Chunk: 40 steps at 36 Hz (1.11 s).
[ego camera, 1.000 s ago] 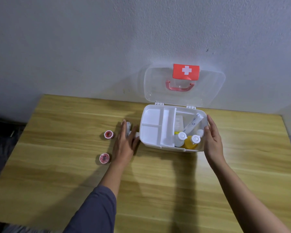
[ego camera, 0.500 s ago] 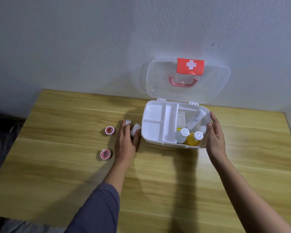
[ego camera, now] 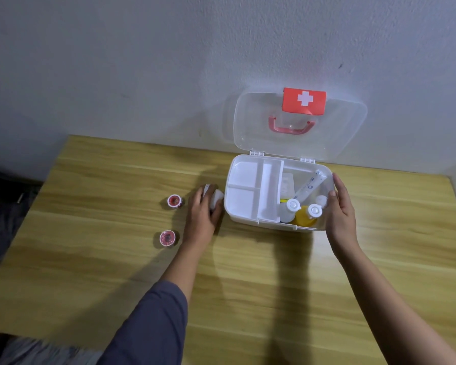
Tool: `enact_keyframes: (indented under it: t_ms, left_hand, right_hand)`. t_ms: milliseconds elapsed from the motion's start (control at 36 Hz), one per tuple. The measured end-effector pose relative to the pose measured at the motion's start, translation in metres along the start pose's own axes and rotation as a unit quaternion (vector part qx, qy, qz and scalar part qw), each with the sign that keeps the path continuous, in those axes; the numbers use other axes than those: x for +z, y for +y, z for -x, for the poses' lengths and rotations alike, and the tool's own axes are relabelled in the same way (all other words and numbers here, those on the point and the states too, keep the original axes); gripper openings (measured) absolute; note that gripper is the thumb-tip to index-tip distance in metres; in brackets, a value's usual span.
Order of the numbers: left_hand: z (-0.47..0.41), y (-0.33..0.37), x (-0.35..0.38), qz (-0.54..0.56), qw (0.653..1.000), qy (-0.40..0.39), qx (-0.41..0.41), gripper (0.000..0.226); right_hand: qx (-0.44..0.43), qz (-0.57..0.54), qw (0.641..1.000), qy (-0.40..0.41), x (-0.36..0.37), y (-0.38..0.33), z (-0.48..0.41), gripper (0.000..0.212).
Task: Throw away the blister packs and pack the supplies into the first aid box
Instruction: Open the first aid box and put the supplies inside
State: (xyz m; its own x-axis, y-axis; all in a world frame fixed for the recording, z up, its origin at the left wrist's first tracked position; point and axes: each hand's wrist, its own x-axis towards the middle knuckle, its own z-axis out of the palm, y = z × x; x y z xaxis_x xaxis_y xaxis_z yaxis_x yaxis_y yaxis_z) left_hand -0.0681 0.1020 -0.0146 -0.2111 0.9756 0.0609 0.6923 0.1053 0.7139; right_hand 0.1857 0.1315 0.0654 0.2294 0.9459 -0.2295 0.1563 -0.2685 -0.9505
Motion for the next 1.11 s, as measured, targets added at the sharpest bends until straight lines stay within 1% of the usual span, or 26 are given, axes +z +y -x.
enact_keyframes:
  t_ms: [139,222,306,417,500,583,667,722,778,861,1000,1111]
  left_hand:
    - [0.003,-0.001,0.0,-0.004,1.0,-0.002,0.002,0.054]
    - [0.006,0.0,0.001,0.011,1.0,0.012,-0.016,0.051]
    - [0.009,0.004,0.001,0.039,0.996,0.052,-0.057,0.044]
    - [0.01,0.012,-0.002,0.073,0.985,0.125,-0.09,0.043]
    - [0.005,0.029,-0.013,0.09,0.976,0.184,-0.079,0.042]
    - [0.003,0.053,-0.025,0.092,0.971,0.217,-0.032,0.042]
    - [0.007,0.075,-0.031,0.105,0.975,0.194,0.019,0.046]
    - [0.012,0.083,-0.03,0.107,0.98,0.161,0.052,0.046]
    - [0.015,0.084,-0.027,0.086,0.987,0.116,0.074,0.047]
    - [0.018,0.084,-0.024,0.043,0.996,0.049,0.063,0.053]
    - [0.014,0.088,-0.026,0.03,0.999,-0.005,0.032,0.062]
    - [0.013,0.091,-0.026,0.022,0.999,-0.025,0.02,0.063]
  right_hand:
    - [0.001,0.0,1.0,-0.002,-0.001,0.002,-0.001,0.041]
    - [0.001,-0.002,1.0,-0.003,-0.001,0.003,-0.002,0.041]
    - [0.002,-0.007,1.0,-0.002,0.0,0.002,-0.002,0.041]
    - [0.002,-0.008,1.0,-0.002,-0.001,0.004,-0.002,0.041]
    - [0.005,-0.01,1.0,-0.004,-0.001,0.005,-0.003,0.041]
    - [0.007,-0.007,1.0,-0.003,-0.001,0.005,-0.003,0.041]
    - [0.005,-0.002,1.0,-0.005,-0.002,0.006,-0.004,0.041]
    - [0.0,0.004,1.0,-0.009,-0.003,0.006,-0.004,0.041]
    - [0.001,0.001,1.0,-0.014,-0.004,0.005,-0.004,0.041]
    - [0.001,-0.004,1.0,-0.017,-0.005,0.004,-0.004,0.041]
    - [0.0,-0.002,1.0,-0.024,-0.006,0.005,-0.006,0.041]
    - [0.002,-0.008,1.0,-0.026,-0.007,0.007,-0.007,0.041]
